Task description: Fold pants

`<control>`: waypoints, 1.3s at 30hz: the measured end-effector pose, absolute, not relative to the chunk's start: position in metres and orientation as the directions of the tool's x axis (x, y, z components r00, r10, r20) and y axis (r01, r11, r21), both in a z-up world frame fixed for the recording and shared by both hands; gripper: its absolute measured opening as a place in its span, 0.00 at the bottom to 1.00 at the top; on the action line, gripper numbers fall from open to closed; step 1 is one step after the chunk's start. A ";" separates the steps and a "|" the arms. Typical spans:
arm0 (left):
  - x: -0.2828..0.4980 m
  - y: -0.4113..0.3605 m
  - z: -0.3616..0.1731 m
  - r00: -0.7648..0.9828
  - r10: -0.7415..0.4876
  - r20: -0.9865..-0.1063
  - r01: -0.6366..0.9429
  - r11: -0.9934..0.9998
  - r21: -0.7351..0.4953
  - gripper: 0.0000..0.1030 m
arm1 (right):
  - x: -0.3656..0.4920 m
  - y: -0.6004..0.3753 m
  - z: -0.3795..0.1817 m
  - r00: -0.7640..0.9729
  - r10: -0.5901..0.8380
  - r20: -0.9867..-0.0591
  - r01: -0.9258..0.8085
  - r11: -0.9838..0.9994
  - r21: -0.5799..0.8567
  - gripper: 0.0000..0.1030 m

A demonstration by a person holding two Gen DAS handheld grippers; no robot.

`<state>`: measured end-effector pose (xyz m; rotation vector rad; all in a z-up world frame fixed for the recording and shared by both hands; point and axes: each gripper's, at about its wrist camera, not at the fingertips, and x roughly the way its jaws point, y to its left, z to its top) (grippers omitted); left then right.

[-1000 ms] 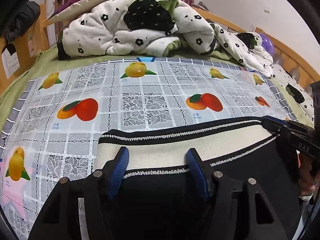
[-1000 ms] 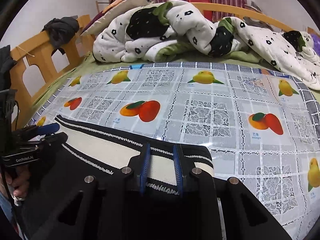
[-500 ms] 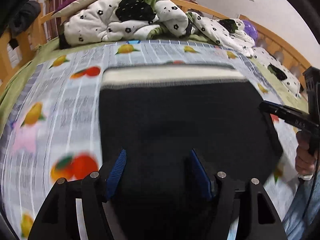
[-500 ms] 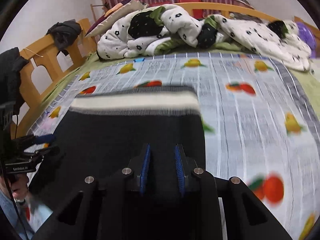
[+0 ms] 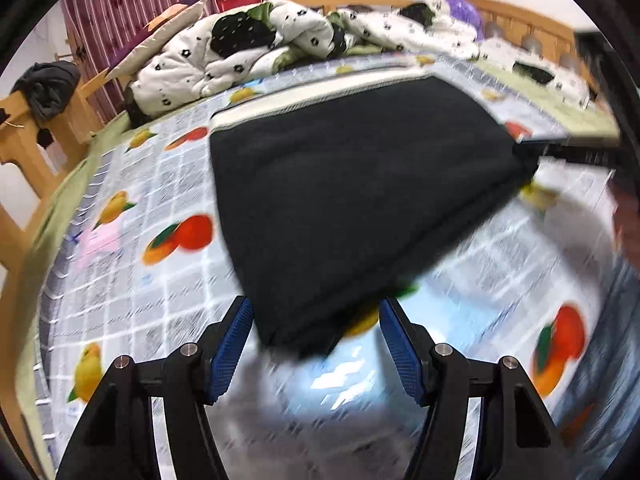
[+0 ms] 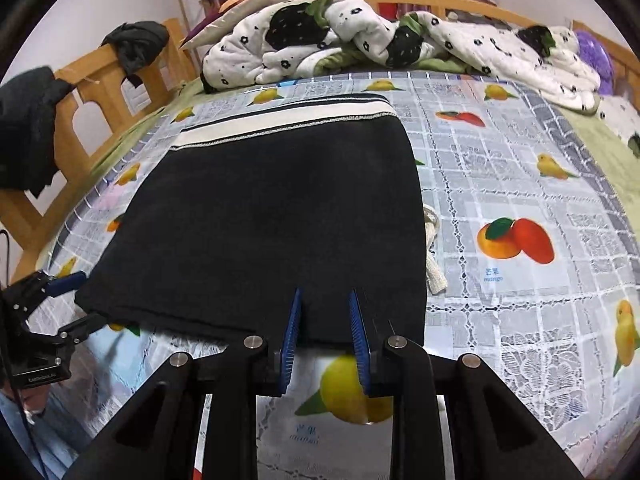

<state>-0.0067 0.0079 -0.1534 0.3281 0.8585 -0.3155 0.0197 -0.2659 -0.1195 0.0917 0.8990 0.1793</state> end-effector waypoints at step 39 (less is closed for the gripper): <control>0.028 0.034 -0.121 0.665 -0.318 -0.675 0.276 0.945 -0.173 0.17 | 0.042 -0.246 -0.102 0.700 0.182 -0.691 -0.193 0.979 0.062 0.30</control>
